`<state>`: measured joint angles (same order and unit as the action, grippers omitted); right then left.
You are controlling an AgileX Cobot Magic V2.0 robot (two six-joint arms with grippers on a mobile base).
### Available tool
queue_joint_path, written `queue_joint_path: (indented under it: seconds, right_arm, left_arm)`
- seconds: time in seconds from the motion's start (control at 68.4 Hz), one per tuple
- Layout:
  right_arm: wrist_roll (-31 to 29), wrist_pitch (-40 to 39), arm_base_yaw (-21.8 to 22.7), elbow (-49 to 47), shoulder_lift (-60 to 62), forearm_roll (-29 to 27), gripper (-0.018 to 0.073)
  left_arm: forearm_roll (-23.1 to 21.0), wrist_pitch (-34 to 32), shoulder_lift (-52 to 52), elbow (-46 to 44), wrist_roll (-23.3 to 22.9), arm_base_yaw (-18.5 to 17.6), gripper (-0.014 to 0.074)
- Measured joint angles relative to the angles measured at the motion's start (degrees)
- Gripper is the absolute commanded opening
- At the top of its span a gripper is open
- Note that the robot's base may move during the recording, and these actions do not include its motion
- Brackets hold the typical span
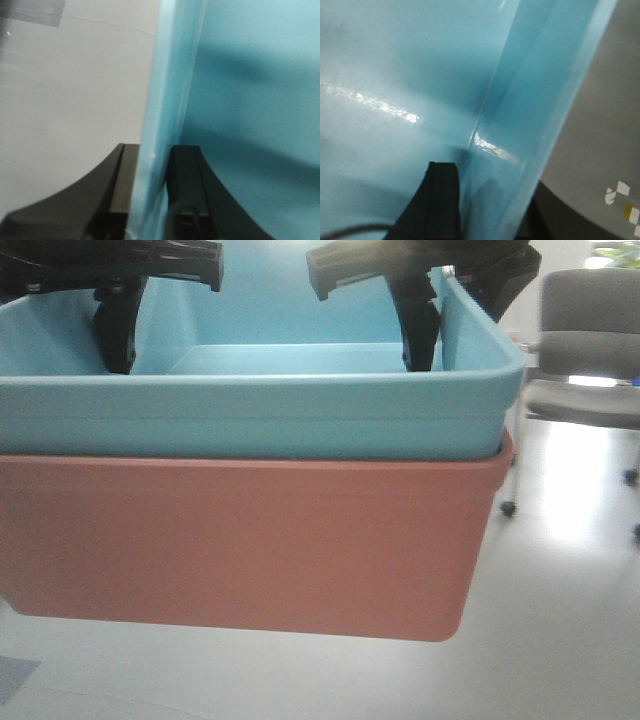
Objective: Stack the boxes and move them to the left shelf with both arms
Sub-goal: 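Keep holding the stack with both grippers while driving past the blue-crate shelves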
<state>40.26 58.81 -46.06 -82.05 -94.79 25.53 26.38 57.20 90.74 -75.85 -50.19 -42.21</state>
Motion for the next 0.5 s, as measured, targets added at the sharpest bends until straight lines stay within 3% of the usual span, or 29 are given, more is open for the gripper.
queue_joint_path:
  seconds: [0.497]
  right_arm:
    - [0.00, 0.00, 0.00, 0.00, 0.00, 0.00, 0.0056]
  left_arm:
    - [0.00, -0.03, 0.00, 0.00, 0.00, 0.00, -0.0003]
